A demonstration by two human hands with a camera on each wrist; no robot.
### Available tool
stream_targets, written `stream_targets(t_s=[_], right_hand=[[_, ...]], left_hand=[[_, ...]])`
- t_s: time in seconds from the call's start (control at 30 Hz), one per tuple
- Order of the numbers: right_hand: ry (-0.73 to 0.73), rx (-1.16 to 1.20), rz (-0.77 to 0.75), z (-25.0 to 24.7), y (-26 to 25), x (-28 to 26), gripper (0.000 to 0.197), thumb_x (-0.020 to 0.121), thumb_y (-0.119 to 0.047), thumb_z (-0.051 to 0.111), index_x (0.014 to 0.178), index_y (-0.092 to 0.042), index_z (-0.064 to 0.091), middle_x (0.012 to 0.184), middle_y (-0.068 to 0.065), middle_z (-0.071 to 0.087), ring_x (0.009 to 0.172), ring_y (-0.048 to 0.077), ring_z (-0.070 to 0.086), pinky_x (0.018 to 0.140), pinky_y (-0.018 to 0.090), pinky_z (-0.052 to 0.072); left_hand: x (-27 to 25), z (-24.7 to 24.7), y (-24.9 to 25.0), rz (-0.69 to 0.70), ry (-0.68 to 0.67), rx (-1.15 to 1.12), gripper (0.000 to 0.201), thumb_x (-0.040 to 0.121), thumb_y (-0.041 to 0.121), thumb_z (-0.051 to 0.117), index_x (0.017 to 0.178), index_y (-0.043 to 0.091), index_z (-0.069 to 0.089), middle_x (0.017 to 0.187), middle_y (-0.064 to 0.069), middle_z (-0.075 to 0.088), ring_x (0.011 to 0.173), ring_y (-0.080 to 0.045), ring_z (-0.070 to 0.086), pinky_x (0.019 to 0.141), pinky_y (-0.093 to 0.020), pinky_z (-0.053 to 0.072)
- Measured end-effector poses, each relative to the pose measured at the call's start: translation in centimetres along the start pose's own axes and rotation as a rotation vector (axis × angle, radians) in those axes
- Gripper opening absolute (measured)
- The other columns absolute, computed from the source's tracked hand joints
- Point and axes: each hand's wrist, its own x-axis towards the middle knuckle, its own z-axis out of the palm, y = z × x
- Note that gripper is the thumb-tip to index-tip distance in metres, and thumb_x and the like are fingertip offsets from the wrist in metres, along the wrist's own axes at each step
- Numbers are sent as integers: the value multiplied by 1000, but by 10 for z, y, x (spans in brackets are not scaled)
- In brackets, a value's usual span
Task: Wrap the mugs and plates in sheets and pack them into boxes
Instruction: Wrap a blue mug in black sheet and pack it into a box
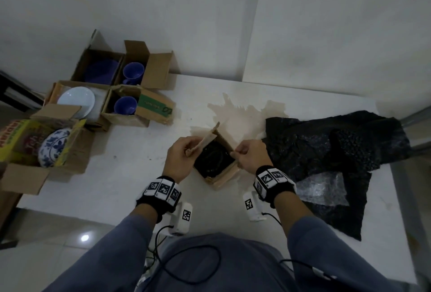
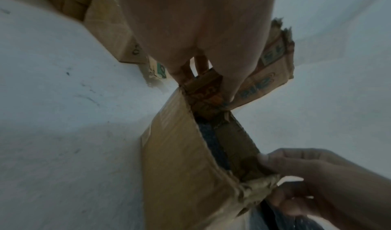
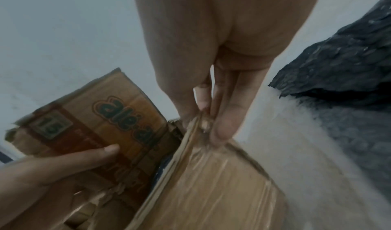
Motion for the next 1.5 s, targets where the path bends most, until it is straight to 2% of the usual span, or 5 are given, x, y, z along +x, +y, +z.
stream_targets(t_s=[0.33,0.53,0.73,0.93,1.5], right_hand=[[-160,550,180,-7,-51,-34,61,83,-69,56,127,-28,45,105,16,65,81,36,70,61,36,59],[-62,411,185,10,-44,-26,72,69,-21,81,131,-27,44,107,10,64,86,20,67,59,26,56],[85,665,307,30,-12,-41,45,70,-2,83,103,-16,57,90,21,70,70,32,71,70,48,60],[274,817,352,45,1,-56,33,75,-1,80,100,-7,59,67,13,64,61,23,63,60,31,57],[628,1018,310,92,20,-64,36,79,-2,77,105,-7,53,73,14,70,69,24,67,70,35,58]], left_hand=[[-9,13,-10,150,-66,193,58,71,0,73,124,18,60,111,1,53,104,-20,55,89,-31,49],[-13,7,-5,260,-149,286,58,73,21,68,130,16,55,111,-4,50,100,-23,50,81,-39,50],[16,-21,13,238,-579,515,132,38,65,87,148,34,22,129,5,30,117,-15,35,97,-33,42],[65,3,22,639,-901,946,153,37,67,86,152,31,-8,160,1,-8,149,-26,-12,120,-54,-3],[77,8,6,705,-904,687,127,40,62,77,148,31,18,137,3,25,131,-22,22,100,-50,42]])
